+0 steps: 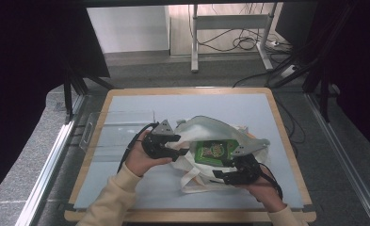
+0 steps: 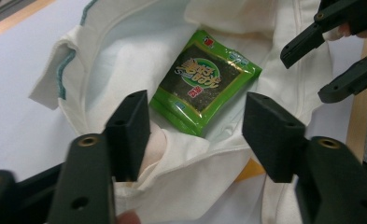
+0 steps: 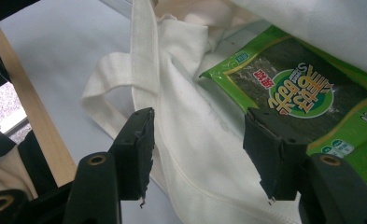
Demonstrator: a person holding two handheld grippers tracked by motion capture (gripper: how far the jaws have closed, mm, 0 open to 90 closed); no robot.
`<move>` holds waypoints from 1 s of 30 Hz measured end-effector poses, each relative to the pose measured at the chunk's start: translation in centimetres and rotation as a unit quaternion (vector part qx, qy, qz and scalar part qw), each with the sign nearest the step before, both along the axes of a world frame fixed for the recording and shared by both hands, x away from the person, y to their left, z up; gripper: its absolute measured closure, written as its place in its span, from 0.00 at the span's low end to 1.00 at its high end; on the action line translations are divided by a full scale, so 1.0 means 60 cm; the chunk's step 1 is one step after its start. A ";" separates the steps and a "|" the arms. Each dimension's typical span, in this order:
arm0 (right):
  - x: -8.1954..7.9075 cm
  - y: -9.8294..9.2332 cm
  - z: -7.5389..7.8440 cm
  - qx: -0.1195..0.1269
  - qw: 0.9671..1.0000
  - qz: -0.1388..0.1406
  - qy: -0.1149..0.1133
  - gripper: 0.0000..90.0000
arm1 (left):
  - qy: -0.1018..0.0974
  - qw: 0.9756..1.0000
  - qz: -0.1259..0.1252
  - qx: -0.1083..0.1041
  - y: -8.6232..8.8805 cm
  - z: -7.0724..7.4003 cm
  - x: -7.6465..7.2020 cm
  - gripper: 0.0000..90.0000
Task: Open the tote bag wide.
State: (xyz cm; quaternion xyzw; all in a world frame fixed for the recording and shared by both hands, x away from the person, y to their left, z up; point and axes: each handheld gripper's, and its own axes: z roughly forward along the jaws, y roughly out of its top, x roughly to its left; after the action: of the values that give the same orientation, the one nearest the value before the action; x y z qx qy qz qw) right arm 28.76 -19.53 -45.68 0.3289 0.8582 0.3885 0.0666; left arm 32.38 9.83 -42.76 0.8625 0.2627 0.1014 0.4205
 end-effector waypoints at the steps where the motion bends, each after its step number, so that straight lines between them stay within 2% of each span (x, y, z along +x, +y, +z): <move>1: 0.000 0.000 0.001 0.000 1.000 0.000 -0.002 0.49 | 0.002 1.000 -0.003 0.000 -0.001 -0.001 -0.001 0.51; 5: 0.006 0.002 0.008 -0.002 1.000 0.004 -0.003 0.56 | -0.001 1.000 -0.013 0.006 -0.004 -0.004 -0.004 0.62; 10: 0.026 0.006 0.028 -0.003 1.000 0.002 -0.017 0.73 | 0.013 1.000 -0.019 0.000 -0.006 -0.015 0.001 0.79; 13: 0.042 0.013 0.039 -0.008 1.000 -0.001 -0.028 0.83 | 0.019 0.999 -0.019 0.018 -0.012 -0.024 0.005 0.90; 15: 0.055 0.022 0.046 -0.014 0.999 -0.001 -0.035 0.91 | 0.024 0.999 -0.021 0.021 -0.018 -0.029 0.007 0.95; 18: 0.072 0.037 0.051 -0.018 0.999 0.000 -0.038 0.98 | 0.033 0.999 -0.025 0.023 -0.028 -0.035 0.008 0.97; 21: 0.093 0.058 0.049 -0.015 1.000 0.014 -0.015 0.99 | 0.039 0.998 -0.035 0.030 -0.035 -0.041 0.008 0.99; 23: 0.106 0.073 0.046 -0.024 0.999 0.022 -0.009 0.99 | 0.043 0.998 -0.036 0.031 -0.036 -0.044 0.008 0.99; 26: 0.125 0.093 0.040 -0.039 0.999 0.030 -0.007 0.99 | 0.045 0.998 -0.038 0.035 -0.035 -0.046 0.007 0.99; 30: 0.142 0.114 0.018 -0.053 0.997 0.046 0.010 0.99 | 0.051 0.998 -0.034 0.028 -0.035 -0.047 0.005 0.99</move>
State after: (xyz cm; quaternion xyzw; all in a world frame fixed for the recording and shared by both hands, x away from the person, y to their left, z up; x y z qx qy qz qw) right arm 37.26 -12.68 -44.62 0.2885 0.8924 0.3421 0.0576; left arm 32.68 7.75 -45.58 0.8863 0.2513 0.0499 0.3858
